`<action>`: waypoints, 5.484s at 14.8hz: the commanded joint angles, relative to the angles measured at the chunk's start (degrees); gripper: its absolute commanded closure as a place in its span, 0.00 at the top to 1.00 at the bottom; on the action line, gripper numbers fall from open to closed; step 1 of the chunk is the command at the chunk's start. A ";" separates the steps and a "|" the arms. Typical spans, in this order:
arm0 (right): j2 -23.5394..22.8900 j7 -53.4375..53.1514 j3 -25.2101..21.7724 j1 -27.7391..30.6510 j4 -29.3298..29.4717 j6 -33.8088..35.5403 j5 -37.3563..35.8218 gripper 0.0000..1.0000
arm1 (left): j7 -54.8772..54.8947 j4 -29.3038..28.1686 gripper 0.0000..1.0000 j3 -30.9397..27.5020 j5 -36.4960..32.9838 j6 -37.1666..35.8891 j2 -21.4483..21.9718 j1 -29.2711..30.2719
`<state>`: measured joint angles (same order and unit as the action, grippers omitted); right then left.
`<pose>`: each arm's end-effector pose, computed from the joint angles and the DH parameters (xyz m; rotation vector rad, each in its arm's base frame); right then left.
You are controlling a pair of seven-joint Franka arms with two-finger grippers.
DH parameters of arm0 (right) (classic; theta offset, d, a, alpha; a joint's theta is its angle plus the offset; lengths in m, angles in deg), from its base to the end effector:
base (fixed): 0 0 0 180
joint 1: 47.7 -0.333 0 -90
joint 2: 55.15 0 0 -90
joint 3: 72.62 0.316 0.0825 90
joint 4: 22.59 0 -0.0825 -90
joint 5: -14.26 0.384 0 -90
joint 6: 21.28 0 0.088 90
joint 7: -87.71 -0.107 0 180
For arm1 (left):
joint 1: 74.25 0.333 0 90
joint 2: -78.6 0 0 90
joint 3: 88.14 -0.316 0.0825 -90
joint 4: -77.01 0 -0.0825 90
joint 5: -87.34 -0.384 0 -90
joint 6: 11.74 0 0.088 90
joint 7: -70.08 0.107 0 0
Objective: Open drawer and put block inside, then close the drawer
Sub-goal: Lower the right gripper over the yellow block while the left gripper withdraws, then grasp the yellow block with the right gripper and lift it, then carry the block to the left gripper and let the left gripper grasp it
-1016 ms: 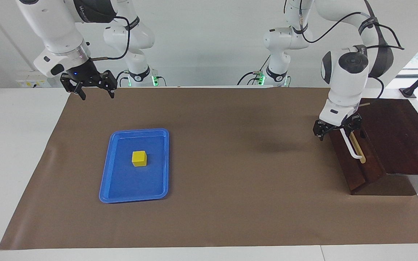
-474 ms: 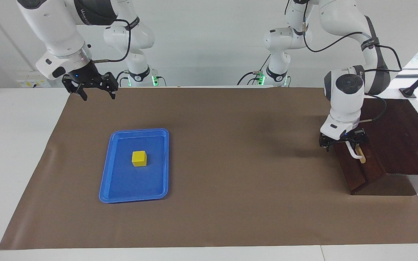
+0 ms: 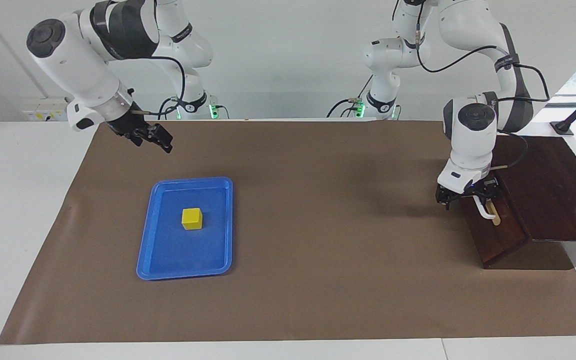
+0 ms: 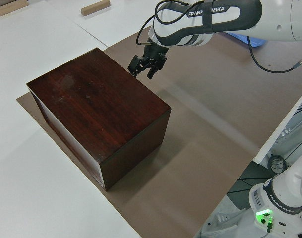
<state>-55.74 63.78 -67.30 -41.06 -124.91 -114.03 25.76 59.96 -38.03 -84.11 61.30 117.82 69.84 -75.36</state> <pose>0.5470 0.0077 0.5240 -2.8827 0.6874 0.3167 0.5932 -0.0406 0.3924 -2.7856 0.2602 -0.2067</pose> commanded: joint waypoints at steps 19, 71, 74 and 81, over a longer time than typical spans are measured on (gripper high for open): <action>-22.08 -26.89 0.13 5.92 -2.10 -16.40 29.37 1.00 | -42.12 18.19 1.00 0.01 24.70 -28.84 3.92 -15.41; -24.11 -67.13 0.48 -28.53 10.12 -32.59 36.41 0.00 | -119.70 23.73 1.00 -0.43 27.27 -14.08 -10.84 -28.32; -24.11 -67.13 0.48 -28.44 10.12 -32.50 36.41 0.00 | -119.70 23.64 1.00 -0.43 26.56 -13.64 -10.92 -28.76; -24.11 -67.13 0.48 -28.18 10.20 -32.41 36.41 0.00 | -119.70 22.76 0.51 -0.43 26.56 -13.63 -10.75 -29.73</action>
<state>-79.70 -3.00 -67.05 -69.62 -115.00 -146.26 60.70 -59.11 -15.32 -83.85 88.48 103.67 59.43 -104.08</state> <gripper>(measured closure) 0.449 0.137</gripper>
